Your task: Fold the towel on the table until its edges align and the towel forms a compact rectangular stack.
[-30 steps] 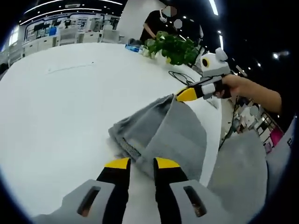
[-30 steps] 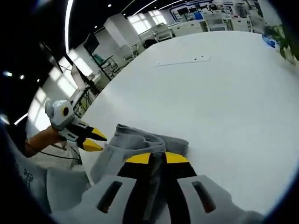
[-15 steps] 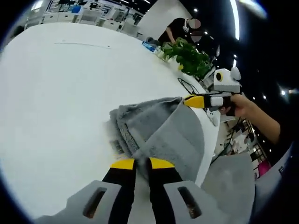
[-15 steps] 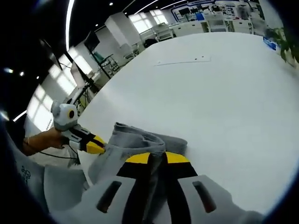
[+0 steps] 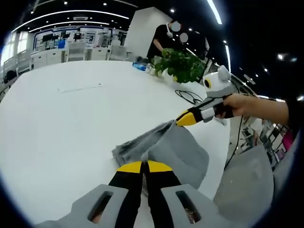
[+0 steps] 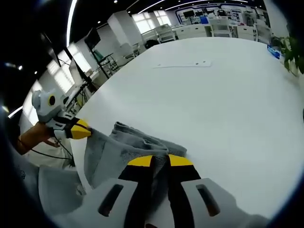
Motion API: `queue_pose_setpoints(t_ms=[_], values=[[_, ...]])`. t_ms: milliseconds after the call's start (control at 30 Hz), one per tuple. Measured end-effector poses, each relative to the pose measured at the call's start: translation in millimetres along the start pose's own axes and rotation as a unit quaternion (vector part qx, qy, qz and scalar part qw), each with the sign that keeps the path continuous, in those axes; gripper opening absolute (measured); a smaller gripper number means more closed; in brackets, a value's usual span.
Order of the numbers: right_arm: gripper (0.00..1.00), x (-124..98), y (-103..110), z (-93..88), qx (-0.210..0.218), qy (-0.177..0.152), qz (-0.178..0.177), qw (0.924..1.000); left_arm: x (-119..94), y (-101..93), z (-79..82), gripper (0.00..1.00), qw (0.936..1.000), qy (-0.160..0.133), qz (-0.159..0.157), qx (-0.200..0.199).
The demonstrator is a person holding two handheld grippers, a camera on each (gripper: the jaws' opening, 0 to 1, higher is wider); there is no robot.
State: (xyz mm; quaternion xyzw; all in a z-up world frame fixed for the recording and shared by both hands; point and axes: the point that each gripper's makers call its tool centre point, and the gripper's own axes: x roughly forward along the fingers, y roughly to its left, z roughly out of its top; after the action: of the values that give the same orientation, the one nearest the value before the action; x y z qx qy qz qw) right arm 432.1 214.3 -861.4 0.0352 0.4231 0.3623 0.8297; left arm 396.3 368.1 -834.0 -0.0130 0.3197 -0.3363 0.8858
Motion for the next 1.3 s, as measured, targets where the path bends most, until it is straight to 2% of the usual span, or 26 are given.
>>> queue_pose_setpoints(t_ms=[100,200,300,500,600,700,800,1067,1200,1300], values=[[0.08,2,-5,-0.9,0.004,0.0,-0.006,1.0,10,9.3,-3.2,0.03,0.9999,-0.004,0.013,0.003],[0.08,4,-8,-4.1,0.005,0.005,-0.014,0.9999,22,12.2,-6.4,0.03,0.9999,-0.009,0.006,-0.012],[0.08,6,-13,-9.6,0.006,0.009,-0.024,0.9996,31,16.9,-12.1,0.03,0.9999,0.002,0.014,0.003],[0.08,10,-24,-17.0,0.024,0.01,-0.035,0.999,47,26.3,-16.6,0.03,0.9998,0.011,0.018,-0.003],[0.1,14,-28,-21.1,0.02,0.016,-0.042,0.9988,55,28.9,-20.5,0.04,0.9995,0.023,0.02,-0.001],[0.06,19,-28,-23.4,0.02,0.018,-0.041,0.9988,60,29.6,-26.1,0.04,0.9989,0.04,0.016,0.017],[0.05,25,-29,-25.4,-0.004,0.024,-0.041,0.9989,65,31.3,-28.0,0.03,0.9986,0.046,0.014,0.021],[0.04,34,-37,-14.0,-0.014,0.016,-0.047,0.9987,73,39.9,-24.8,0.02,0.9984,0.041,0.017,0.033],[0.04,41,-43,-3.3,-0.03,0.006,-0.056,0.9979,78,47.1,-20.2,0.02,0.9987,0.038,0.019,0.028],[0.04,46,-49,3.9,-0.031,-0.003,-0.057,0.9979,83,55.3,-15.5,0.02,0.9994,0.024,0.019,0.015]])
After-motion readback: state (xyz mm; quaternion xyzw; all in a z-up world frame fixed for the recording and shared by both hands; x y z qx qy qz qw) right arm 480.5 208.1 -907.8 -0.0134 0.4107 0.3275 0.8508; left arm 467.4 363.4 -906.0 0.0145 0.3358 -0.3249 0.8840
